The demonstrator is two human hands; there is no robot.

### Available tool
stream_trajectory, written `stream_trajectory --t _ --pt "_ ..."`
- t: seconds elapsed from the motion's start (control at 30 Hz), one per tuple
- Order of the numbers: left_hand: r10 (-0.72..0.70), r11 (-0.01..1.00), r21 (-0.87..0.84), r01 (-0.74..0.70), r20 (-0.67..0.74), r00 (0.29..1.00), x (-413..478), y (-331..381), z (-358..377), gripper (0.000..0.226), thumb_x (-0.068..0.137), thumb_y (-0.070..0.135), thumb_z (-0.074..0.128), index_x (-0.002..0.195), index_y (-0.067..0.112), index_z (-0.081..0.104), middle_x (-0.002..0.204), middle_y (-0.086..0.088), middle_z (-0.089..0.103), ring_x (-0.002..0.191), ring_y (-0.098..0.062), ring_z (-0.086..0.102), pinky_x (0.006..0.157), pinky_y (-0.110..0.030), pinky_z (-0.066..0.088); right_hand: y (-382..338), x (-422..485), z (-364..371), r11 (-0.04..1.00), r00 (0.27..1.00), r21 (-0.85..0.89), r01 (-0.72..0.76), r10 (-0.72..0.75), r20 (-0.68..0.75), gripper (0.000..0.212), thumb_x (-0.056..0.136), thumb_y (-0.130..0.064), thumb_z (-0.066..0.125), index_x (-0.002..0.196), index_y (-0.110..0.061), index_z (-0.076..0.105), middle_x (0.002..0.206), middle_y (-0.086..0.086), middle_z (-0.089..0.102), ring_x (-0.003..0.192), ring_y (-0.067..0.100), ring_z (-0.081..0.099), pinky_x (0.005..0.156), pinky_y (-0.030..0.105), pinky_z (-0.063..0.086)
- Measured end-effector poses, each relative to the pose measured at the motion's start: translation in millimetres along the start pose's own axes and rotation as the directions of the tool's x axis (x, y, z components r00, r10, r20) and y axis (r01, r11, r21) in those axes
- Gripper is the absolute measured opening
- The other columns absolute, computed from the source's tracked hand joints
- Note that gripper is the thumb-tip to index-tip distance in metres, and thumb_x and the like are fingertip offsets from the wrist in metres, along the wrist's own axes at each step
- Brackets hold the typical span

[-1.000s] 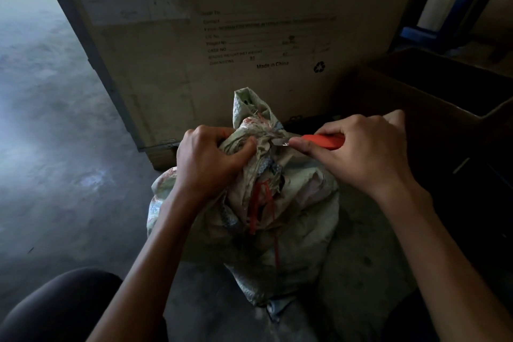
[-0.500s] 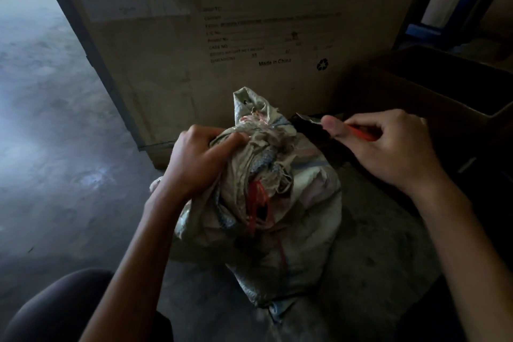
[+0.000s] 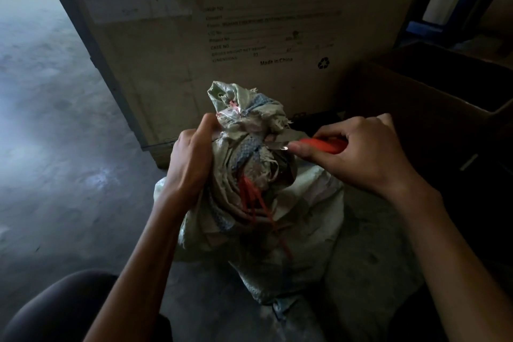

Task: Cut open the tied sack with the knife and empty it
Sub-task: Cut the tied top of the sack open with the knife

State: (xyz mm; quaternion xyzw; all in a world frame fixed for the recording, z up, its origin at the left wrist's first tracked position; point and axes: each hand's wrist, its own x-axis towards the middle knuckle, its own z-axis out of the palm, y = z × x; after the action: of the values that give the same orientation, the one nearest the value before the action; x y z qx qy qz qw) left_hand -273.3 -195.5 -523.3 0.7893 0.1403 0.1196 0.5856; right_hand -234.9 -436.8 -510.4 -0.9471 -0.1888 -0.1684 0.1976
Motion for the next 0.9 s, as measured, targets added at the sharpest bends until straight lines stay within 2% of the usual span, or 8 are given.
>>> stream_trajectory --t 0.1,0.17,0.33,0.43,0.5,0.57,0.7,0.9 --pt "-0.02 0.999 0.036 0.017 0.057 0.998 -1 -1 -1 0.103 0.058 0.093 0.056 0.082 -0.006 0.069 0.092 -0.033 0.072 0.078 -0.044 0.071 0.086 -0.055 0.058 0 -2 -3 1.0 1.0 -0.017 0.017 -0.016 0.013 0.075 0.068 -0.096 0.029 0.081 -0.038 0.075 0.075 -0.015 0.071 0.082 0.006 0.061 0.088 0.037 0.031" --pt "0.033 0.996 0.078 -0.035 0.026 0.999 0 -3 1 0.097 0.064 0.088 0.061 0.071 -0.008 0.064 0.074 -0.026 0.072 0.062 -0.028 0.062 0.067 -0.044 0.052 1 -3 -6 0.999 0.999 0.012 0.032 -0.031 -0.01 0.072 0.07 -0.095 0.031 0.076 -0.037 0.073 0.07 -0.014 0.07 0.078 0.004 0.061 0.09 0.038 0.033" --pt "0.162 0.972 0.169 -0.161 0.008 0.987 -6 -1 10 0.08 0.076 0.081 0.061 0.064 0.002 0.067 0.067 -0.019 0.071 0.057 -0.017 0.06 0.064 -0.049 0.055 -2 -1 -4 0.948 0.99 0.311 -0.066 0.101 -0.095 0.072 0.072 -0.092 0.043 0.06 -0.023 0.063 0.051 -0.005 0.06 0.054 0.006 0.058 0.076 0.035 0.043" --pt "0.228 0.961 0.151 -0.232 0.042 0.973 -11 1 15 0.079 0.079 0.078 0.06 0.067 0.001 0.066 0.071 -0.023 0.071 0.061 -0.037 0.066 0.065 -0.055 0.055 -10 -2 6 0.837 0.964 0.488 -0.246 0.263 0.035 0.072 0.054 -0.095 0.058 0.069 -0.026 0.073 0.062 -0.017 0.069 0.061 -0.002 0.066 0.063 0.028 0.05" --pt "0.258 0.961 0.086 -0.263 0.07 0.964 -13 0 16 0.077 0.083 0.073 0.062 0.07 -0.003 0.067 0.076 -0.028 0.071 0.072 -0.047 0.069 0.065 -0.061 0.056 -15 -2 16 0.706 0.954 0.646 -0.292 0.265 0.141 0.066 0.053 -0.086 0.069 0.078 -0.026 0.079 0.072 -0.014 0.076 0.074 -0.001 0.072 0.072 0.035 0.061" --pt "0.259 0.965 0.009 -0.261 0.076 0.963 -15 -1 16 0.073 0.086 0.066 0.065 0.074 -0.006 0.07 0.081 -0.033 0.072 0.077 -0.053 0.069 0.067 -0.065 0.055 -19 -1 23 0.643 0.969 0.727 -0.239 0.203 0.139 0.052 0.062 -0.07 0.077 0.087 -0.025 0.081 0.083 -0.01 0.079 0.084 0.005 0.075 0.083 0.042 0.061" --pt "0.233 0.968 -0.111 -0.226 0.057 0.971 -19 1 14 0.056 0.093 0.045 0.068 0.076 -0.008 0.074 0.083 -0.035 0.073 0.073 -0.047 0.072 0.07 -0.065 0.054 -19 0 31 0.623 0.997 0.779 -0.069 0.063 0.038 0.033 0.077 -0.05 0.078 0.093 -0.02 0.079 0.09 -0.007 0.079 0.088 0.008 0.075 0.077 0.033 0.061" --pt "0.224 0.956 -0.22 -0.193 0.122 0.967 -19 -1 12 0.039 0.098 0.033 0.065 0.071 0.008 0.08 0.075 -0.015 0.078 0.068 -0.022 0.069 0.066 -0.037 0.054 -17 4 30 0.694 0.999 0.718 -0.051 0.041 0.031 0.026 0.08 -0.045 0.076 0.092 -0.022 0.079 0.089 -0.004 0.079 0.088 0.015 0.075 0.083 0.05 0.057"
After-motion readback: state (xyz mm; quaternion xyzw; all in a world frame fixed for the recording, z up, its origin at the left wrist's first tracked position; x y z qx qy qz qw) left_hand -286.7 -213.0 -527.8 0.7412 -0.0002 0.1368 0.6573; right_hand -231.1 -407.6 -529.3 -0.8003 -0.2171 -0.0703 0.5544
